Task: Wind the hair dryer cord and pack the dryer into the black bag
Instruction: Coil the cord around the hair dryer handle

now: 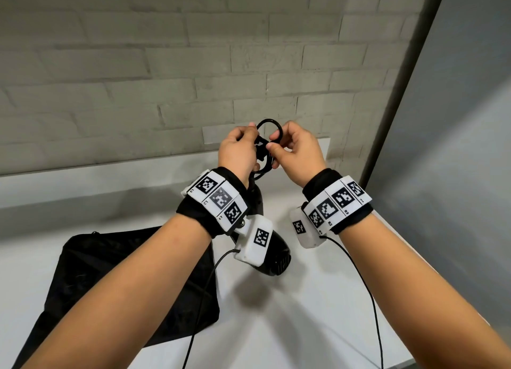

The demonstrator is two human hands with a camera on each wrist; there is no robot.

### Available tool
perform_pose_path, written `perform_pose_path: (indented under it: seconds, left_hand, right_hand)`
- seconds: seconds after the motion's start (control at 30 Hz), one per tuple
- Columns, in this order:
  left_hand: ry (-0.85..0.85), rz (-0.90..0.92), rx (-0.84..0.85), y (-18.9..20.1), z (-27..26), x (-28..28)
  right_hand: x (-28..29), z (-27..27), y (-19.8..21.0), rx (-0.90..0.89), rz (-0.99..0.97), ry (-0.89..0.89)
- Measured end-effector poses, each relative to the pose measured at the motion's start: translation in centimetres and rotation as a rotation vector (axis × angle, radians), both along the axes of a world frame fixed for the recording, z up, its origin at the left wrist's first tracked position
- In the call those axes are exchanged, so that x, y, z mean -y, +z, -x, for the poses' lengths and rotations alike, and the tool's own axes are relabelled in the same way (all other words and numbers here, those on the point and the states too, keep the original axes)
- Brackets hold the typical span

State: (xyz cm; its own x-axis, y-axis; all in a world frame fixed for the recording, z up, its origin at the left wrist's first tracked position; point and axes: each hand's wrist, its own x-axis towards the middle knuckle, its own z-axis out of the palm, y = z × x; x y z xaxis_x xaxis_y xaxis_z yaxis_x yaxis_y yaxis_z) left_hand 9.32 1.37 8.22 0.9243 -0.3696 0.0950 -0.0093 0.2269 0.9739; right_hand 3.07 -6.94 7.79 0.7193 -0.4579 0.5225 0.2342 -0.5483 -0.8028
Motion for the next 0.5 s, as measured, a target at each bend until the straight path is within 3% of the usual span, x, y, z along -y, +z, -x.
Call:
perform_pose_path:
  seconds: [0.5]
  left_hand:
    - [-0.043, -0.141, 0.072, 0.0, 1.4, 0.0]
  right_hand:
    - [-0.6, -0.5, -1.4, -0.135, 0.241, -0.201]
